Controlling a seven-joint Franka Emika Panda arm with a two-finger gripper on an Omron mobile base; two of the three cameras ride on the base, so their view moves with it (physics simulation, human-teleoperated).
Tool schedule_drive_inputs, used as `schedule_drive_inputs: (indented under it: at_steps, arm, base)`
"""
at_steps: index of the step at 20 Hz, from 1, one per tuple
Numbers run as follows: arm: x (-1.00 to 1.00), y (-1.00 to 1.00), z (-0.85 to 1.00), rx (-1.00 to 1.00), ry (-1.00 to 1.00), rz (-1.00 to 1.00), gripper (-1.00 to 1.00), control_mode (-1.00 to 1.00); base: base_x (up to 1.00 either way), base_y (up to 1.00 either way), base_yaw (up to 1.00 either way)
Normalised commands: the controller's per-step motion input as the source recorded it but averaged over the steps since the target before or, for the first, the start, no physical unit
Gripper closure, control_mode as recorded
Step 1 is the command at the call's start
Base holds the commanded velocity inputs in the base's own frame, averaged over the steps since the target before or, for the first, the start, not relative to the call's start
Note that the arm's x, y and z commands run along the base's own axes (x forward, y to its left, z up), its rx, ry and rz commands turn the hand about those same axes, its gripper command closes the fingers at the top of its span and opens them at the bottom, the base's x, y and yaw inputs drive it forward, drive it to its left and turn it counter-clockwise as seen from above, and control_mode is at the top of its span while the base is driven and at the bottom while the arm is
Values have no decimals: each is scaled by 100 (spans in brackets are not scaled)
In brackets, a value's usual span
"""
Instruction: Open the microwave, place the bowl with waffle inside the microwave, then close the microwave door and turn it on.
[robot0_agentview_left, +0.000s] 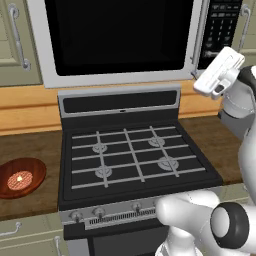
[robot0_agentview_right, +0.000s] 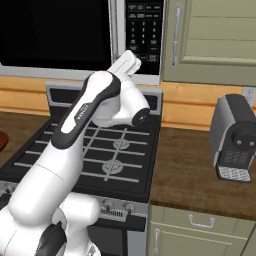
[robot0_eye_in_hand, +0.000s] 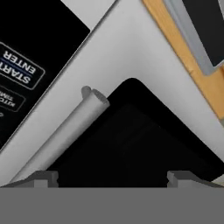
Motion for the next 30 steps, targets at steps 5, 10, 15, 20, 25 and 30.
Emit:
schedule_drive_inputs:
  at_steps: [5,10,15,20,25,30]
  arm:
    - [44,-2,3,12,2,0,-100,-100]
    - [38,-13,1,12,0,0,-100,-100]
    - [36,-3,0,6,0,0,-100,-100]
    - [40,-1,0,4,0,0,-100,-100]
    - [41,3,0,1,3,0,100,-100]
    - [9,16,0,-2,8,0,100,-100]
  base:
    - [0,0,0]
    - [0,0,0]
    - [0,0,0]
    - [0,0,0]
    - [0,0,0]
    - [0,0,0]
